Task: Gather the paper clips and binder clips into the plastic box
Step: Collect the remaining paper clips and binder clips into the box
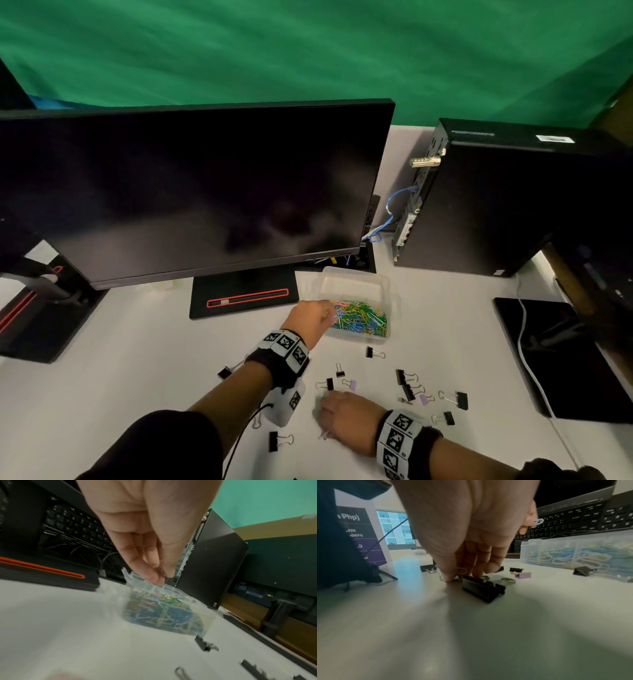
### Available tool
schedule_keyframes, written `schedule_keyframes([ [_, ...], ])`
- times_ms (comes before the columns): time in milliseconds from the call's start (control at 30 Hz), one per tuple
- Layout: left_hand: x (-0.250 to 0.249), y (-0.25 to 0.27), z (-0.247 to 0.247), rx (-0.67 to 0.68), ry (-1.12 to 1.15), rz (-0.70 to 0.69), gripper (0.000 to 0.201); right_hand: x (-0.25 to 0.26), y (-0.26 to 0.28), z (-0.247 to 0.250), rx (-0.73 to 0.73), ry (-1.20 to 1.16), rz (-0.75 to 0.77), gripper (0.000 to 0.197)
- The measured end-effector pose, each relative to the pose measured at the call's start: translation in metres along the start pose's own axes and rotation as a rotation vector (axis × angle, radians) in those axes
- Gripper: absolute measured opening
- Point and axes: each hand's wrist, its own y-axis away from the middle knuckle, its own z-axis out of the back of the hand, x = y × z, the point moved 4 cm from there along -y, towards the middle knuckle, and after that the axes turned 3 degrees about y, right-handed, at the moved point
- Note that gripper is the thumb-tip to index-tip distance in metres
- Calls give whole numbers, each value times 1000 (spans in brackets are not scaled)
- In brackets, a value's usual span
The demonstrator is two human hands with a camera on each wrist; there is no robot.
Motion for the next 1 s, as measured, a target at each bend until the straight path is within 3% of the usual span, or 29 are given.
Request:
schedule_keyframes([
  [167, -16, -31, -20, -16, 91, 15, 23, -15, 5, 11, -111, -39, -144, 15],
  [300, -12, -40, -30, 29, -123, -39, 35, -48, 21, 45, -171, -314, -313, 20],
  [467, 1, -21, -32, 126, -407, -117, 43, -112, 31, 65, -319, -435, -656, 17],
  [600, 9, 2, -37, 195, -322, -136, 39, -146, 27, 77, -313, -466, -814, 14],
  [800, 12, 28, -34, 241, -222, -184, 40, -147, 11, 80, -290, -476, -823, 21],
  [1000, 40, 52, 1, -20, -166, -85, 37, -107, -12, 86, -407, -586, -653, 15],
])
